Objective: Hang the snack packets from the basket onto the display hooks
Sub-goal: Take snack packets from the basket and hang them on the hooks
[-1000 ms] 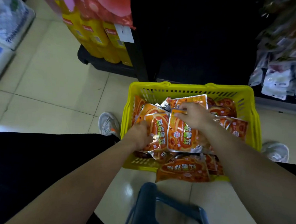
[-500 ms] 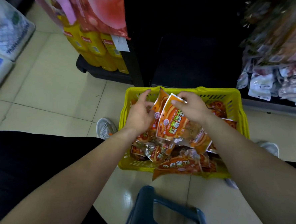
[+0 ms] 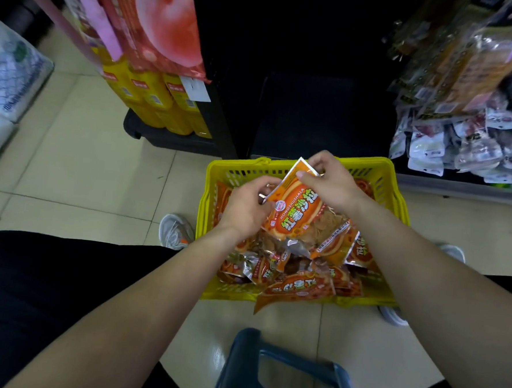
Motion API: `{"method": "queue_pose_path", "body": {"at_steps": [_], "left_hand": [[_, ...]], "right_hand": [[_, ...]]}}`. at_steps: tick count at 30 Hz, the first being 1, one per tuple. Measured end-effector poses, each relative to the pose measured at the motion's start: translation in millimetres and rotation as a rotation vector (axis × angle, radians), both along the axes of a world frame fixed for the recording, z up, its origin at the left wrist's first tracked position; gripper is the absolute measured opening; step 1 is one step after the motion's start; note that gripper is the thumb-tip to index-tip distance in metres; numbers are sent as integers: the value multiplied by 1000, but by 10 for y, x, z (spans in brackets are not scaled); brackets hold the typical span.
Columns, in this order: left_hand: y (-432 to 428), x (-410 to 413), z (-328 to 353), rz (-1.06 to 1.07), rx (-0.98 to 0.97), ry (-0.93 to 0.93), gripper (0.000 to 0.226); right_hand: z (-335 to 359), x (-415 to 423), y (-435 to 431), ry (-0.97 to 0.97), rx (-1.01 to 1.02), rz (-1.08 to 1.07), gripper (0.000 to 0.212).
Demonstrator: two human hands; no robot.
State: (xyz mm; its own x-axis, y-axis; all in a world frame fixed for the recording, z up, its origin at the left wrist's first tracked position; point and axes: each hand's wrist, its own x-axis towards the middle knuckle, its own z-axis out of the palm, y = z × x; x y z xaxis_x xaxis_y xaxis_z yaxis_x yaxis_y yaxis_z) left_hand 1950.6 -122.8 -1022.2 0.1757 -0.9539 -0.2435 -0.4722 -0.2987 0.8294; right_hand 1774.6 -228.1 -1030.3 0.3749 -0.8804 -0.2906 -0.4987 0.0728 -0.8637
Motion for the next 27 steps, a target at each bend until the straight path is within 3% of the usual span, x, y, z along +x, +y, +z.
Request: {"method": "queue_pose_path", "body": {"at_steps": [3,5,9,15,17,19,23,27], "left_hand": [[-92,35,127,-9,-26,-16,36],[-144,57,235,-16,-36,-20,31],[-234,47,592,-98,-118,-107,29],[-333,204,1227,-233,-174,-155,17],[-346,276,1362,-213,-163,-2,16],[-365,279,1452,-164,-189,184,16],[-451,90,1444,-133,-223,375,17],[-601,-57,1417,-101,-272,286,21]], "right_hand": [[222,-73,-61,-35,52,99,9],[420,-144,-95,98,-18,208,3],[908,-307,-58,290,-249,311,19],[1502,-649,-18,45,-403,210,17],[1561,-751,-5,-130,-363,125,7],[1555,-783,-4,-259,-331,31,15],[1532,-747,-96,-322,-336,-79,19],[1517,-777,-218,-311,-330,-128,16]]}}
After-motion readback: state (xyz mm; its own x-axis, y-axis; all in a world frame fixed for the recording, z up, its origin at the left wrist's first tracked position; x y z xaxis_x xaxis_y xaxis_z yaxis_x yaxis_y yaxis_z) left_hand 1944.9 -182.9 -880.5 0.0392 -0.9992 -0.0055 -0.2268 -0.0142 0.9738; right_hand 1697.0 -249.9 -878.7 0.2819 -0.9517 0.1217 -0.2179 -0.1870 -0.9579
